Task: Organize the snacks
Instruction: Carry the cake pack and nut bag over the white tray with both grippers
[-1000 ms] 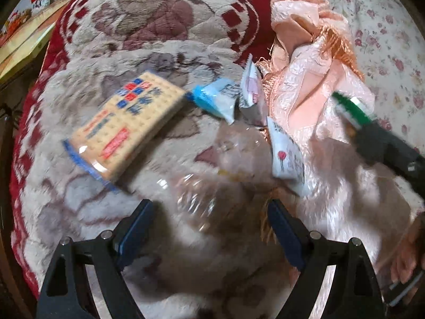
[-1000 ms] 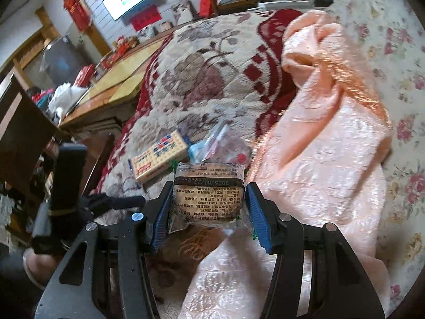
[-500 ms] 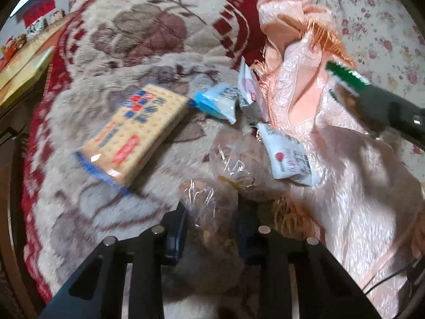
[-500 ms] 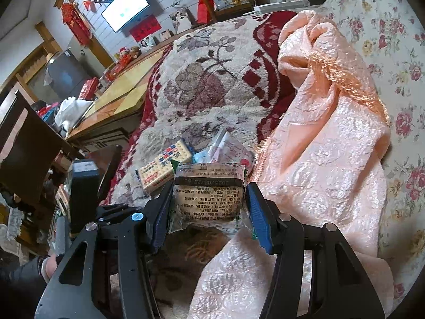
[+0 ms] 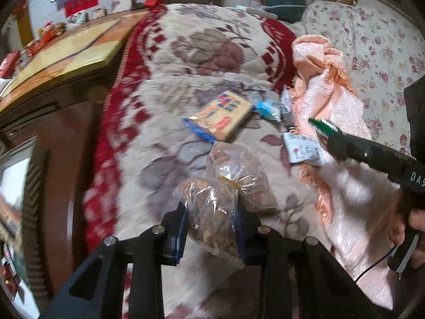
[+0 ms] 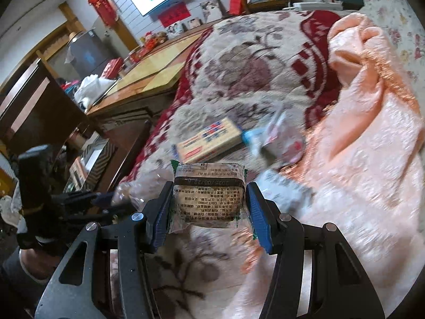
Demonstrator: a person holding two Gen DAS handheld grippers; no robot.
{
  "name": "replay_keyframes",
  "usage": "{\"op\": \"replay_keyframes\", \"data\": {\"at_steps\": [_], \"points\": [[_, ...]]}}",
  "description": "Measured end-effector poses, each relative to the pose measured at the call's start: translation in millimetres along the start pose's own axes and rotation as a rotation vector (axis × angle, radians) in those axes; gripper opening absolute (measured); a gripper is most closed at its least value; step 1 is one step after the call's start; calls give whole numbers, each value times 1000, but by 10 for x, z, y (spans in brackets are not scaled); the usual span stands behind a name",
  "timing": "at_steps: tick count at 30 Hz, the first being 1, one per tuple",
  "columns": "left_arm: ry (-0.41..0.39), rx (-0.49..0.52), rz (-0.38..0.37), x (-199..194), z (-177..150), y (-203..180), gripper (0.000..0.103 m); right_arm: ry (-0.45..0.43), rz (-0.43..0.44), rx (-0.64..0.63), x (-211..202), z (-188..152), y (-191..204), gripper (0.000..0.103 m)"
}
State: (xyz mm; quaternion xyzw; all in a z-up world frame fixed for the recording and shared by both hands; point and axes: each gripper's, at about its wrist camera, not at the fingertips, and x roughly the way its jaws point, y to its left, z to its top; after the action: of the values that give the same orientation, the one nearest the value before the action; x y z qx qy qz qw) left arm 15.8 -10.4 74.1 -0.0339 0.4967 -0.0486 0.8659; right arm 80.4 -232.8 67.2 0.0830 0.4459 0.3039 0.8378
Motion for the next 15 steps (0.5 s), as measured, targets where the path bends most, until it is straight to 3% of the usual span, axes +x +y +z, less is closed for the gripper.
{"op": "replay_keyframes", "data": {"at_steps": [15], "points": [[-48, -176, 113, -528, -598, 782, 33, 112, 94, -132, 393, -342, 1019, 54]]}}
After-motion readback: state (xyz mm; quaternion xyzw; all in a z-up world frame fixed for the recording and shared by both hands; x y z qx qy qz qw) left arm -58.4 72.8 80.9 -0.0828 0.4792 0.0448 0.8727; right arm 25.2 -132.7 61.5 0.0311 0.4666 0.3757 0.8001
